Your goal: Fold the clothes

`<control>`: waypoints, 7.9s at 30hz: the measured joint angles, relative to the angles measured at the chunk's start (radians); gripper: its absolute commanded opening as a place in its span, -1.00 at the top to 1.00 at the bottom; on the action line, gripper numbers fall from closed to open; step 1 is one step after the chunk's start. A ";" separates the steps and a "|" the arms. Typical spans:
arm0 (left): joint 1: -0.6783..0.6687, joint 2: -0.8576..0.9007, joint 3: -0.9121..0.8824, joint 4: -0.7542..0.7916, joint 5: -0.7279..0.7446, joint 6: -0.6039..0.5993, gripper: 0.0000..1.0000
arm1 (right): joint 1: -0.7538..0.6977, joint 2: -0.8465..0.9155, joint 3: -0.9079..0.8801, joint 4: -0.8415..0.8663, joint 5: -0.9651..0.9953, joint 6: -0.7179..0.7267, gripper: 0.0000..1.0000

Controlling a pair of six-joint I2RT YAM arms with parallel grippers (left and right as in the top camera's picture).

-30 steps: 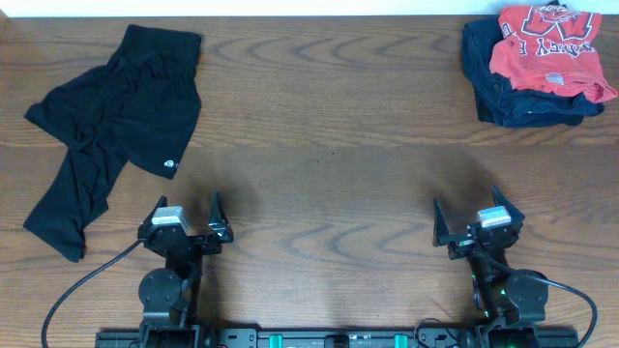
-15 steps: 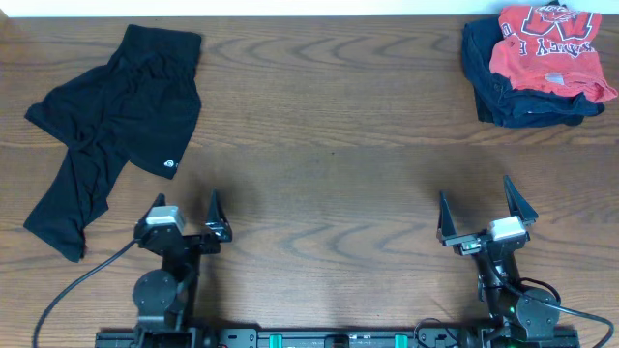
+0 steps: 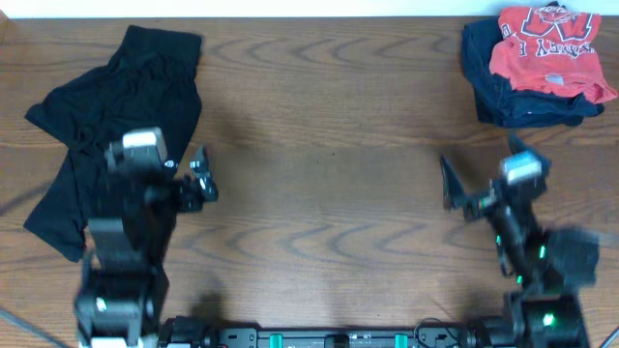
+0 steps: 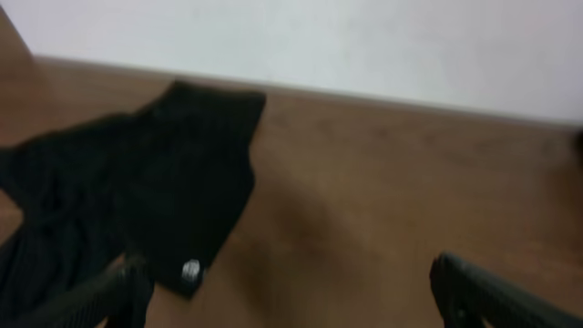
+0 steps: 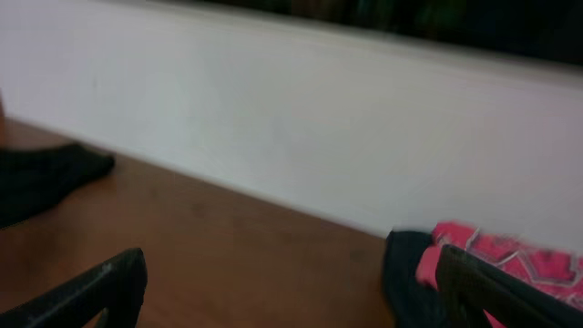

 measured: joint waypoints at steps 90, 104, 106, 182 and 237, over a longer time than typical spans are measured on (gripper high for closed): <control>-0.126 1.345 0.498 0.095 0.256 -0.233 0.88 | 0.000 1.007 0.864 -0.764 -0.235 -0.016 -0.97; -0.513 1.405 0.571 0.254 0.355 -0.392 -0.47 | -0.017 1.007 0.864 -0.798 -0.096 0.092 -0.98; -0.504 1.404 0.590 0.242 0.357 -0.396 -0.77 | -0.026 1.007 0.864 -0.800 -0.093 0.101 -0.99; -0.044 1.025 0.476 -0.540 0.031 -0.098 -0.90 | -0.019 1.544 0.982 -0.837 0.065 0.179 0.97; 0.233 1.138 0.612 -0.292 0.135 0.102 0.86 | -0.013 1.545 0.982 -0.864 -0.127 0.126 0.98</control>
